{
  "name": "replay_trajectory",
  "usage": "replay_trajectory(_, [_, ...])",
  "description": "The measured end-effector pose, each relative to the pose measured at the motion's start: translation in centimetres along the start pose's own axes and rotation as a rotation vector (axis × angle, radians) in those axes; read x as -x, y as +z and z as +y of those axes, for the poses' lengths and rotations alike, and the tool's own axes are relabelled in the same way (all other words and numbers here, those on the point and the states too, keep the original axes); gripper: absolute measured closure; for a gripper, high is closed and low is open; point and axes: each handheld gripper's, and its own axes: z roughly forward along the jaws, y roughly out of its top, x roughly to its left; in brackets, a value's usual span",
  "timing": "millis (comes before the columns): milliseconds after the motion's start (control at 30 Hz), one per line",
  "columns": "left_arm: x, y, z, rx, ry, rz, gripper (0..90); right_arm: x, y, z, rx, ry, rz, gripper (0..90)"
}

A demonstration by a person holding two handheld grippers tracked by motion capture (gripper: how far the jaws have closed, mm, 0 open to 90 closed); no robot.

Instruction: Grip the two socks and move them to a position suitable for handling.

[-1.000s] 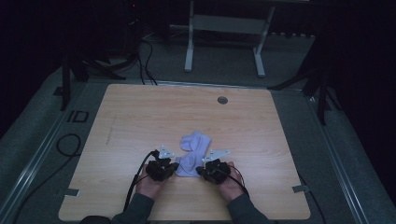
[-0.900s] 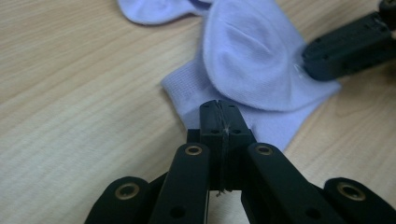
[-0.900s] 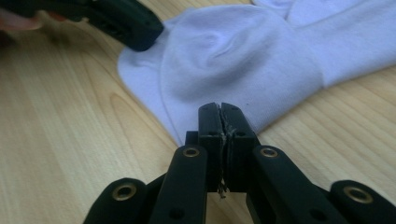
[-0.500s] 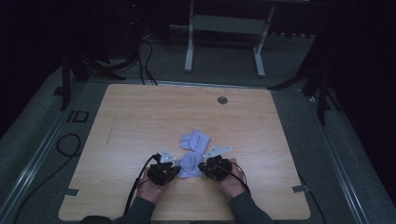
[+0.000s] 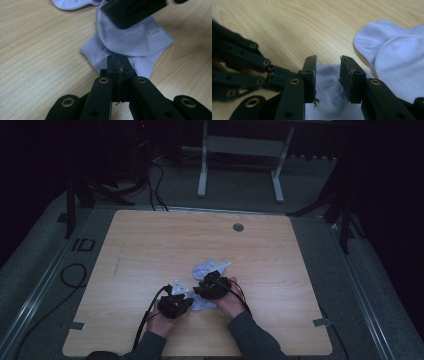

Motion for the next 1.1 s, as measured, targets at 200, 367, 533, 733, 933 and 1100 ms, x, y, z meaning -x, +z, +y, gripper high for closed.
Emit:
replay_trajectory(200, [0.0,0.0,0.0,0.0,0.0,-0.001,89.8,0.2,1.5,0.2,-0.036,0.029,0.021,66.3])
replay_trajectory(367, [0.1,0.0,0.0,0.001,0.013,0.008,89.8,0.6,2.7,0.4,-0.059,0.068,0.049,63.8])
replay_trajectory(533, [0.1,0.0,0.0,-0.001,0.017,0.011,89.8,0.5,3.0,0.8,-0.082,0.052,0.038,63.8])
replay_trajectory(733, [0.2,0.0,0.0,-0.002,0.02,0.013,89.8,-0.4,3.4,1.3,-0.115,-0.005,-0.036,73.5])
replay_trajectory(933, [0.1,0.0,0.0,-0.001,0.011,0.01,89.8,-0.1,3.2,1.2,-0.111,0.009,-0.022,86.3])
replay_trajectory(1100, [0.1,0.0,0.0,0.001,0.006,0.009,89.8,0.1,1.6,1.1,-0.06,0.031,0.004,86.6])
